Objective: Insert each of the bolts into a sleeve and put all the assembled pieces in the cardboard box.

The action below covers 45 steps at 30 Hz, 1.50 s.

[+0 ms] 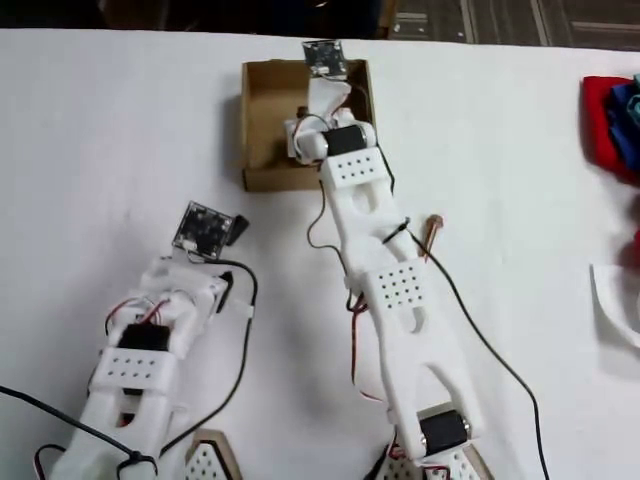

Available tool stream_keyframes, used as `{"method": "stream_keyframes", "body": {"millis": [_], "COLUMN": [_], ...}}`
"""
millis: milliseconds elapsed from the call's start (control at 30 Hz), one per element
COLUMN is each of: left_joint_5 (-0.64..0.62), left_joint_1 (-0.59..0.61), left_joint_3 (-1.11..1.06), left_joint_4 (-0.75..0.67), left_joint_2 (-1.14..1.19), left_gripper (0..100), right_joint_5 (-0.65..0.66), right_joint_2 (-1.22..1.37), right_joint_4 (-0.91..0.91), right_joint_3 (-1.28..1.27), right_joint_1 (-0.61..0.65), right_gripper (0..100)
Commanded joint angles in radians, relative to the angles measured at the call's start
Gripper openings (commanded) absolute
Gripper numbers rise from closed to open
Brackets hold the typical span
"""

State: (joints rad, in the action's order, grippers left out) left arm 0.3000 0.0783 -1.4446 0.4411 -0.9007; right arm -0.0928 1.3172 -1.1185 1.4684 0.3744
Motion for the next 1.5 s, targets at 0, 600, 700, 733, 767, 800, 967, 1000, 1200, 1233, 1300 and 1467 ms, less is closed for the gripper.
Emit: {"method": "stream_keyframes", "body": {"millis": [0, 600, 700, 733, 767, 800, 967, 1000, 1200, 1233, 1300, 1467], "left_joint_5": [0.005, 0.005, 0.005, 0.005, 0.005, 0.005, 0.005, 0.005, 0.005, 0.005, 0.005, 0.005], "left_joint_1": [0.0, 0.0, 0.0, 0.0, 0.0, 0.0, 0.0, 0.0, 0.0, 0.0, 0.0, 0.0], "left_joint_3": [0.002, 0.002, 0.002, 0.002, 0.002, 0.002, 0.002, 0.002, 0.002, 0.002, 0.002, 0.002], "left_joint_4": [-0.018, -0.018, -0.018, -0.018, -0.018, -0.018, -0.018, -0.018, -0.018, -0.018, -0.018, -0.018], "left_joint_2": [-0.015, -0.015, -0.015, -0.015, -0.015, -0.015, -0.015, -0.015, -0.015, -0.015, -0.015, -0.015], "left_gripper": [21, 21, 21, 21, 21, 21, 21, 21, 21, 21, 21, 21], "right_joint_5": [-0.008, -0.008, -0.008, -0.008, -0.008, -0.008, -0.008, -0.008, -0.008, -0.008, -0.006, 0.097], "right_joint_2": [-0.025, 0.013, 0.013, 0.013, 0.013, 0.013, 0.013, 0.013, -0.004, -0.013, -0.039, -0.188], "right_joint_4": [-0.001, 0.005, 0.001, -0.001, -0.002, -0.002, -0.002, -0.002, -0.007, -0.012, -0.044, -0.219], "right_joint_3": [0.008, 0.018, 0.018, 0.018, 0.018, 0.018, 0.018, 0.018, 0.081, 0.107, 0.17, 0.193], "right_joint_1": [0.01, 0.01, 0.008, 0.008, 0.008, 0.008, 0.01, 0.012, 0.007, 0.004, 0.001, -0.018], "right_gripper": [1.9, 2.0, 2.2, 2.3, 3.4, 5.3, 15.1, 15.2, 15.2, 15.2, 15.2, 15.2]}}
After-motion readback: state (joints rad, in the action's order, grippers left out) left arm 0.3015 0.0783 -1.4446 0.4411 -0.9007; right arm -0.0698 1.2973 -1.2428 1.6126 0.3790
